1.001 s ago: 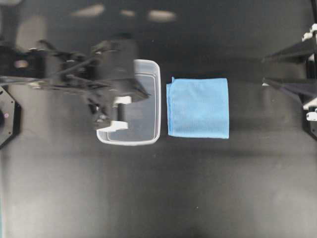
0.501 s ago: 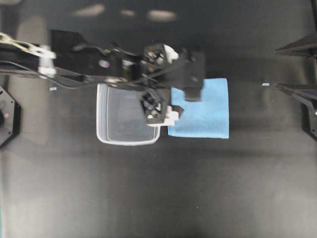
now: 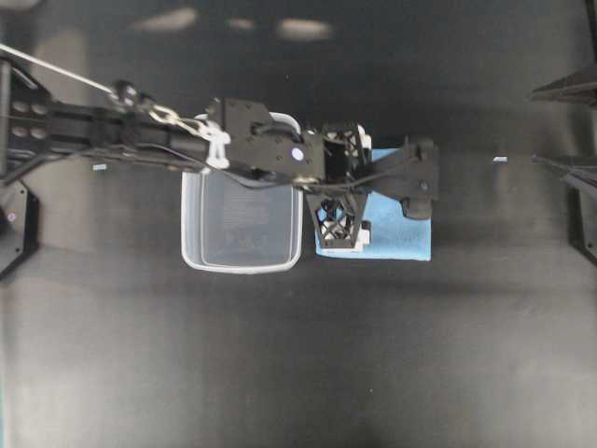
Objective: Place the blue towel into the container with the left arm.
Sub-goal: 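Lower the open left gripper onto the blue towel and close it, then lift the gripped towel and carry it left over the container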
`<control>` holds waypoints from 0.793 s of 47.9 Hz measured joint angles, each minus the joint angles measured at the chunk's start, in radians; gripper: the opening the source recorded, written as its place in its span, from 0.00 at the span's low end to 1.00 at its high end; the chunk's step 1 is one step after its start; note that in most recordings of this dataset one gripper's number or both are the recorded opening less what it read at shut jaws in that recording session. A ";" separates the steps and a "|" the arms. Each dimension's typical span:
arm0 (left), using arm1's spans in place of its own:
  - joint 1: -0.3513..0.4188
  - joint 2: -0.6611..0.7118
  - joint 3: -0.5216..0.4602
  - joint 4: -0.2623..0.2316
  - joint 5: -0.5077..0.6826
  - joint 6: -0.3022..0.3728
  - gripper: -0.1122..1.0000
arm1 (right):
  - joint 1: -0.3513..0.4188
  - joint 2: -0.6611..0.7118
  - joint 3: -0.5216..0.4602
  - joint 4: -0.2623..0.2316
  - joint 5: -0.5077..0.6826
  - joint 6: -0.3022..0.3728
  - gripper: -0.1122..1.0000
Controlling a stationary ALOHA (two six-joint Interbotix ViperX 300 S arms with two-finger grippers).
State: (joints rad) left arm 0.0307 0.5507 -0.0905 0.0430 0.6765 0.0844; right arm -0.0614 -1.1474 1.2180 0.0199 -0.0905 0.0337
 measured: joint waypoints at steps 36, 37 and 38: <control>-0.034 0.015 -0.052 -0.002 0.066 0.002 0.16 | 0.000 0.000 0.008 0.000 0.002 0.021 0.80; -0.032 0.011 -0.054 0.000 0.071 0.002 0.16 | 0.002 0.000 0.008 0.000 0.002 0.021 0.80; -0.029 0.003 -0.057 -0.002 0.074 0.000 0.16 | 0.000 0.000 0.008 -0.002 0.002 0.021 0.80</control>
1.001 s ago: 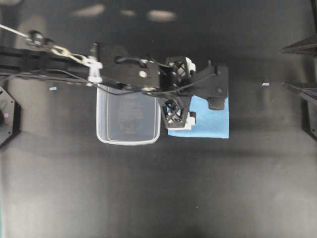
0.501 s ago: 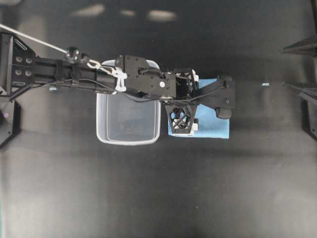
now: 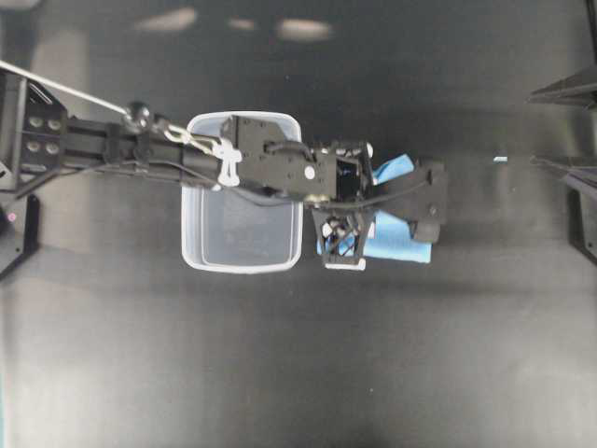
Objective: Place the blue towel into the container with the left arm.
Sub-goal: 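Lift the gripped towel and carry it left over the container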
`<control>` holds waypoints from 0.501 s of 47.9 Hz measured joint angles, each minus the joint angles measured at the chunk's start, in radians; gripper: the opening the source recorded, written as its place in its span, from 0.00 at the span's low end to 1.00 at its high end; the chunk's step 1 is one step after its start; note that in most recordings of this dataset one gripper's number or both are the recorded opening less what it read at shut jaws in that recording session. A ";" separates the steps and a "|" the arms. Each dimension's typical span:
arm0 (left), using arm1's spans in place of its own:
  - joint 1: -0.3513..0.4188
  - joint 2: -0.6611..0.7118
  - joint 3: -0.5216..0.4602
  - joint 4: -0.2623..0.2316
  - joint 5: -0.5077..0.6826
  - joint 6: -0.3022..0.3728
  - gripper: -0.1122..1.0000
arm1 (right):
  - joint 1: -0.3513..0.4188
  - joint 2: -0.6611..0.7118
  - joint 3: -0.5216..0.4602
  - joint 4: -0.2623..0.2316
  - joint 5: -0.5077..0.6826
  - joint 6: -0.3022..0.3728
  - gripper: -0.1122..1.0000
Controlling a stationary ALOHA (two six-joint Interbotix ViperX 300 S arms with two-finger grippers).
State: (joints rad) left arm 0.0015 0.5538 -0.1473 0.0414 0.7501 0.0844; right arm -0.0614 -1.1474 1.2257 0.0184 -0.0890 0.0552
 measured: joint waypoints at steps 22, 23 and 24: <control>0.015 -0.403 0.110 0.002 0.175 0.002 0.16 | 0.000 0.000 0.002 0.002 0.000 0.000 0.80; 0.017 -0.420 0.132 0.002 0.176 0.000 0.15 | 0.000 0.000 0.002 0.002 -0.002 0.000 0.80; 0.021 -0.437 0.150 0.000 0.181 0.000 0.16 | 0.000 0.000 0.003 0.002 0.000 0.000 0.80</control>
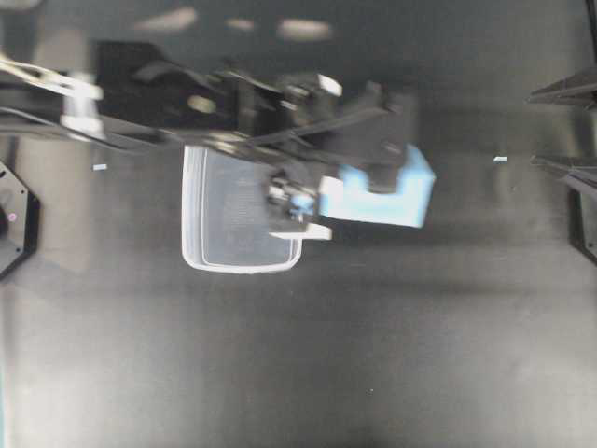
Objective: Place the blue towel into the container with the left arm.
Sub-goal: 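Lift the gripped towel and carry it left over the container, then lower the towel into the container with the left gripper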
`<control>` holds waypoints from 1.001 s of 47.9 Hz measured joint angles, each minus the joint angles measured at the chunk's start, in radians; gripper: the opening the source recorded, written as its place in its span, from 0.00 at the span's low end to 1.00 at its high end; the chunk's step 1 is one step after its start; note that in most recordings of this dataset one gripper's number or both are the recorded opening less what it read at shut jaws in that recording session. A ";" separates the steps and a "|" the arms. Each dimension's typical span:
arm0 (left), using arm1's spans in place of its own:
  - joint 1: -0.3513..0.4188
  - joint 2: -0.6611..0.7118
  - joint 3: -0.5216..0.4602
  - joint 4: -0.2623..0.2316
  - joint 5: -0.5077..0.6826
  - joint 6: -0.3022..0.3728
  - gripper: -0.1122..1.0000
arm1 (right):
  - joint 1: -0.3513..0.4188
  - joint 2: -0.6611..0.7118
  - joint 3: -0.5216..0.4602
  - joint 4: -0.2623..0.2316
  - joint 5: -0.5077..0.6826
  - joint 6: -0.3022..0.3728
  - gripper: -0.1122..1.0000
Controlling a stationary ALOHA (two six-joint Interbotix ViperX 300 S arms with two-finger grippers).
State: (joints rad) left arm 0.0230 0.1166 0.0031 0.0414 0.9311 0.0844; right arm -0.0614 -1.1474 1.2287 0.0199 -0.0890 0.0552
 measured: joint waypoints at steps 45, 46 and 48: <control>0.040 -0.278 0.434 0.002 -0.126 -0.014 0.16 | 0.000 0.000 0.014 0.000 -0.003 0.000 0.80; 0.040 -0.279 0.437 0.002 -0.126 -0.015 0.16 | 0.000 0.000 0.014 0.000 -0.003 0.000 0.80; 0.040 -0.278 0.448 0.000 -0.129 -0.017 0.16 | 0.002 0.000 0.014 0.000 -0.005 0.000 0.80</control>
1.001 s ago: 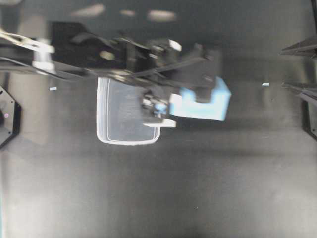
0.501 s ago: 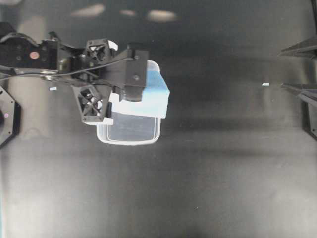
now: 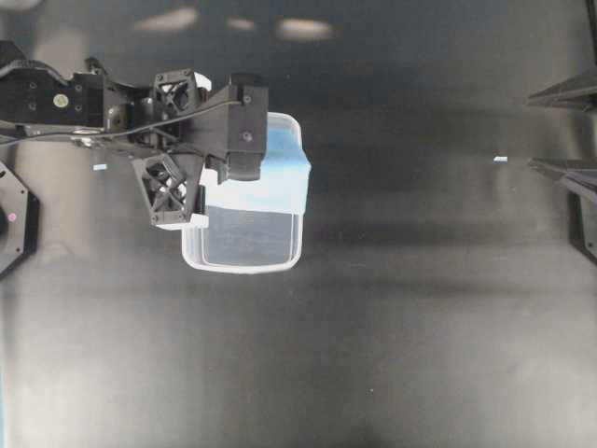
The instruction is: Place the blue towel into the container with the left arm.
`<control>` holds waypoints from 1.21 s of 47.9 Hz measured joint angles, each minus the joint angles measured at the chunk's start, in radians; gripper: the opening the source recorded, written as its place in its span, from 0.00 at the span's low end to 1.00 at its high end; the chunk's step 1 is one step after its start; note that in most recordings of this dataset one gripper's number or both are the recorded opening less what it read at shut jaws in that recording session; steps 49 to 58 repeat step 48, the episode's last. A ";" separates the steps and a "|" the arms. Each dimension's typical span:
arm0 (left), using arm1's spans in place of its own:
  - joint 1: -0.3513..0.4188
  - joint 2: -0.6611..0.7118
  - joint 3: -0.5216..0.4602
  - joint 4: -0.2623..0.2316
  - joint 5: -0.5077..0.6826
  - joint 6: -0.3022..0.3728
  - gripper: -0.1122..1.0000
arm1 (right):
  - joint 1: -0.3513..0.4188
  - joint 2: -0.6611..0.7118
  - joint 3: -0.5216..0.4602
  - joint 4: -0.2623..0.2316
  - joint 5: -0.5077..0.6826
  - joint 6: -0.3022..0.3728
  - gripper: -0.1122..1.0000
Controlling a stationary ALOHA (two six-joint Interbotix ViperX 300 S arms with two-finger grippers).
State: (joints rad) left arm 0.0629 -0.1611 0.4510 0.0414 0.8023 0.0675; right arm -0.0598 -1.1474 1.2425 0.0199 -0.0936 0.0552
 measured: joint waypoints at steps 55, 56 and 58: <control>-0.023 -0.488 0.311 0.002 -0.488 -0.089 0.87 | -0.002 -0.011 0.002 0.000 -0.020 0.005 0.80; -0.023 -0.488 0.311 0.002 -0.488 -0.089 0.87 | -0.002 -0.011 0.002 0.000 -0.020 0.005 0.80; -0.023 -0.488 0.311 0.002 -0.488 -0.089 0.87 | -0.002 -0.011 0.002 0.000 -0.020 0.005 0.80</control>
